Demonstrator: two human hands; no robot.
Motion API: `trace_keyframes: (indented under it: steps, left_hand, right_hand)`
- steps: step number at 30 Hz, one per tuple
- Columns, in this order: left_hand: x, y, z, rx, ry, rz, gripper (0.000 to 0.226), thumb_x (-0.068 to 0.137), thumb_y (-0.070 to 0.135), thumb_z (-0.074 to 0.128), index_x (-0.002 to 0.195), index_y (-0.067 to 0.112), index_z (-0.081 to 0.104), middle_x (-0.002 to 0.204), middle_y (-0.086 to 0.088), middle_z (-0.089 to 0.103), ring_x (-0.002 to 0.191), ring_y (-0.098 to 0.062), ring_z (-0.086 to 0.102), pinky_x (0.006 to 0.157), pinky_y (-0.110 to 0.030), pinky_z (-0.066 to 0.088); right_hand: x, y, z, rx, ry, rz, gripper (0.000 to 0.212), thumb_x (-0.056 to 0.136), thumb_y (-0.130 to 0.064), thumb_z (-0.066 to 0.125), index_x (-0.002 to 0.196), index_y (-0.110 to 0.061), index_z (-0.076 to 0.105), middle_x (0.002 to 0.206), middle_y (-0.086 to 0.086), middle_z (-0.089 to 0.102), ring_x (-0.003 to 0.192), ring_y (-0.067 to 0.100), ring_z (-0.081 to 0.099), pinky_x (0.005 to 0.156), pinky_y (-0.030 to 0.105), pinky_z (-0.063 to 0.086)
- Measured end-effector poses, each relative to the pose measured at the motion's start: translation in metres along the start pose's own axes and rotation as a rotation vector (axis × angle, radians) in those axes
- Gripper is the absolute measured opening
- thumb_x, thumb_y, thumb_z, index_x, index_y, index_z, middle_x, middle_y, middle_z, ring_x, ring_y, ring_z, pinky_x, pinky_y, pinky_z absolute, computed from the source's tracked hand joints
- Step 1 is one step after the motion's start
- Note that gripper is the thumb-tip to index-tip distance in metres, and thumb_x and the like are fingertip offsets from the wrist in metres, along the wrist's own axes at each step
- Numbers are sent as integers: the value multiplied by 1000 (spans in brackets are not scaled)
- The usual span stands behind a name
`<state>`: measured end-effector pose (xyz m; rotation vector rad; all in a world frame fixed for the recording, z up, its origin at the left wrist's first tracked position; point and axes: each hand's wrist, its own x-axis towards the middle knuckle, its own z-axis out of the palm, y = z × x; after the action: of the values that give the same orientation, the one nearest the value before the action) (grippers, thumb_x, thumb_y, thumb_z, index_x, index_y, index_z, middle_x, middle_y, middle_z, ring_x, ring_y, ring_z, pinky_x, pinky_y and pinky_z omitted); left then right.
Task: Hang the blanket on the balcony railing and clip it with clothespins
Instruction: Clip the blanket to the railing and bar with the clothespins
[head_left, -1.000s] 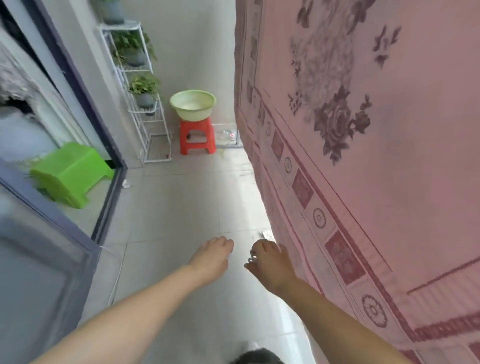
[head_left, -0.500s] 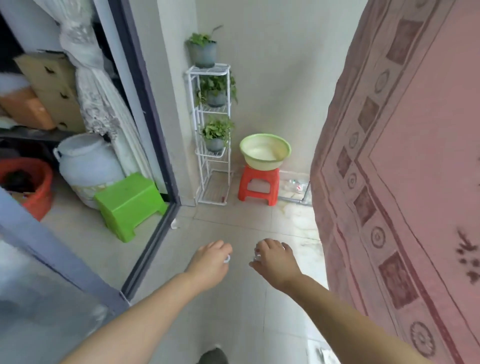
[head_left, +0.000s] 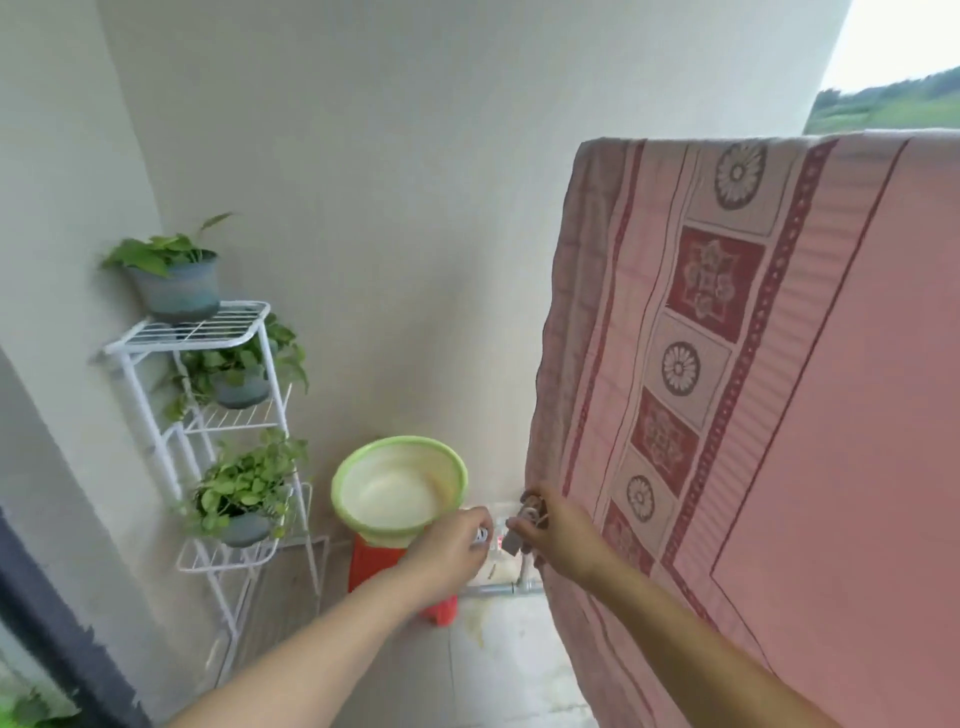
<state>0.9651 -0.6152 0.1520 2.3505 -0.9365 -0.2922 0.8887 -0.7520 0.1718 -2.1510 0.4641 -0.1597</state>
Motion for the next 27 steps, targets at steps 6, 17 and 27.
trace_keyframes:
  steps: [6,17,27]
  left_hand:
    - [198,27,-69,-147,254,77,18,84,28,58,102,25,59,65,7,50,74,-22,54,64,-26,35]
    - [483,93,-184,-697,169,382,16,88,17,58,73,11,56,57,1,47,51,-19,47,33,-10,31]
    - [652,167,-243,-850,-408,731,29,88,31,60,113,18,59,67,2,48,43,-4,43,36,-15,26]
  right_hand:
    - [173,-49,-91,59,46,-52,17,91,-10,52,105,-4,46,80,5,62,63,6,57,45,13,49]
    - [345,-168,-240,-214,448,-179,21,89,-30,52,108,-24,47,94,-7,64,77,9,68,70,31,59]
    - [421,-265,-337,-404,820,-26,7,78,-24,68,78,-30,64,89,-1,71,77,11,66,62,18,58]
